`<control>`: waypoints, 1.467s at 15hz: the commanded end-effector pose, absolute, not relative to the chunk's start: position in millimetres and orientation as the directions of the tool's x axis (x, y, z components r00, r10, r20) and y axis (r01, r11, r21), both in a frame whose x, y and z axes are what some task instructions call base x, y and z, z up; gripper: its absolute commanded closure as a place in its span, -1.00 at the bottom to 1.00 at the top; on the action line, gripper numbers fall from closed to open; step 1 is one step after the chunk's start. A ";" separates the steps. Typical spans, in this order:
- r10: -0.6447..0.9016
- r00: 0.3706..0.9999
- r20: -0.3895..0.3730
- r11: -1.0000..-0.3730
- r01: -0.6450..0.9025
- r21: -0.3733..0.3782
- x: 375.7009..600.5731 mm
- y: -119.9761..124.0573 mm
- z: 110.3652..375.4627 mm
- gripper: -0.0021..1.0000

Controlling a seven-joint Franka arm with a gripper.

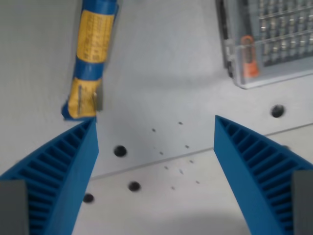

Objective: Move above the blue bag

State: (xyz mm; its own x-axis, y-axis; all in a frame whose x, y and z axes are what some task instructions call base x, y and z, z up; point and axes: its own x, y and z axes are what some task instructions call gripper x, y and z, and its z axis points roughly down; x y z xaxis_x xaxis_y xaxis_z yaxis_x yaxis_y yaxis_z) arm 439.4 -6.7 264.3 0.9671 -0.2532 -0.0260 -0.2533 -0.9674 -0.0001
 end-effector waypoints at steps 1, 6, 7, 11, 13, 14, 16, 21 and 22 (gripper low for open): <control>-0.410 0.909 0.070 -0.912 -0.410 -0.017 438.7 3.6 249.7 -1.00; -0.474 0.878 0.074 -0.881 -0.472 -0.032 447.6 17.1 225.2 -1.00; -0.483 0.873 0.072 -0.876 -0.482 -0.034 449.4 19.6 220.3 -1.00; -0.505 0.860 0.067 -0.863 -0.504 -0.034 456.5 29.5 200.8 -1.00; -0.519 0.853 0.065 -0.855 -0.518 -0.030 459.8 33.9 191.7 -1.00; -0.522 0.851 0.063 -0.853 -0.521 -0.027 461.2 36.0 187.6 -1.00; -0.526 0.848 0.063 -0.850 -0.526 -0.022 463.9 39.6 180.3 -1.00; -0.527 0.848 0.056 -0.850 -0.528 -0.004 469.0 47.2 166.8 -1.00; -0.528 0.848 0.055 -0.849 -0.529 -0.001 469.8 48.4 164.7 -1.00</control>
State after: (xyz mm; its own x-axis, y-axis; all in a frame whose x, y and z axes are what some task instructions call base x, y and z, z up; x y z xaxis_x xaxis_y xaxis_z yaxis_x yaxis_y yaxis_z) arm 467.3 44.0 167.3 0.8861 -0.4635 -0.0052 -0.4635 -0.8859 -0.0182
